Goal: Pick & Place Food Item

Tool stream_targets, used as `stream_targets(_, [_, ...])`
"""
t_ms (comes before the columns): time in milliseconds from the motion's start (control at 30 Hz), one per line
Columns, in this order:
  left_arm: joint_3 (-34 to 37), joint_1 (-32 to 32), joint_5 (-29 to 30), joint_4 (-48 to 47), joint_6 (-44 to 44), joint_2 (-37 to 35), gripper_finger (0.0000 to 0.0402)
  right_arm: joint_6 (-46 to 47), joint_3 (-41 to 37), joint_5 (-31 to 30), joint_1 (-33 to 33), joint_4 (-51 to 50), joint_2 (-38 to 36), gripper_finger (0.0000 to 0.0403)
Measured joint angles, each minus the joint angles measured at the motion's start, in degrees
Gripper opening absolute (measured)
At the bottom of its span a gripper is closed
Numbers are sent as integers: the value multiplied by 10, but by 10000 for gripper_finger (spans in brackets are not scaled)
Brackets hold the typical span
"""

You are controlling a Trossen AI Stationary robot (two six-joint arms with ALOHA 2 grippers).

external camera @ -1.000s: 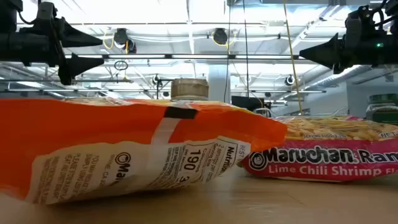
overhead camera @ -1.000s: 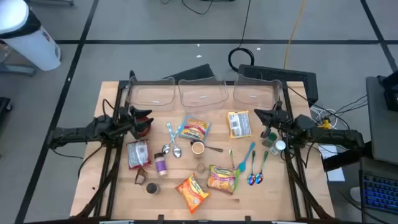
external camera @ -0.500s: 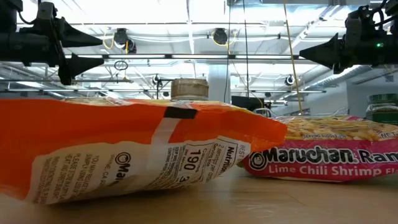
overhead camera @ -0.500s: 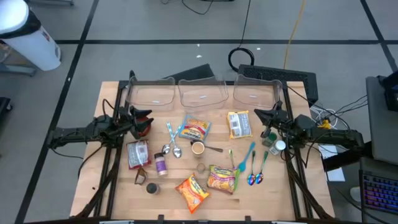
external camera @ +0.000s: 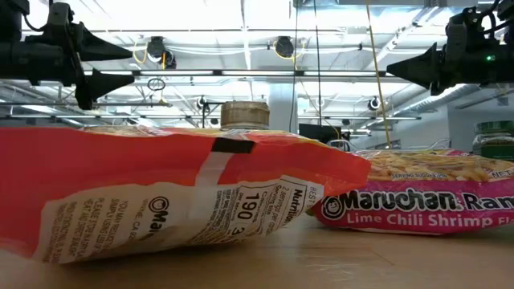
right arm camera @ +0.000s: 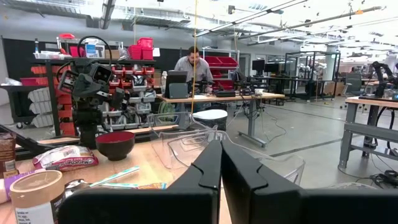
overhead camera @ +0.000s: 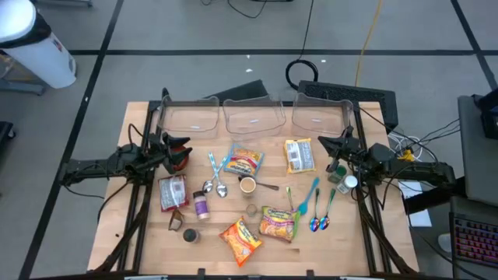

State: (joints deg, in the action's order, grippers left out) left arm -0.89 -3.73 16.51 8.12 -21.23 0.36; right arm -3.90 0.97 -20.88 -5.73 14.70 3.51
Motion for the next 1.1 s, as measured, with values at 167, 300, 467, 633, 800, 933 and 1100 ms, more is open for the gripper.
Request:
stream_targets(167, [0,0,0,0,0,0,283,0,0,0,0,0,0,0])
stream_targets(300, [0,0,0,0,0,0,283,0,0,0,0,0,0,0])
stream_targets(467, [0,0,0,0,0,0,283,0,0,0,0,0,0,0])
stream_targets(633, [0,0,0,0,0,0,283,0,0,0,0,0,0,0])
stream_targets(800, [0,0,0,0,0,0,283,0,0,0,0,0,0,0])
stream_targets(933, [0,0,0,0,0,0,283,4,0,0,0,0,0,0])
stream_targets(1100, [0,0,0,0,0,0,283,92,0,0,1,1,0,0])
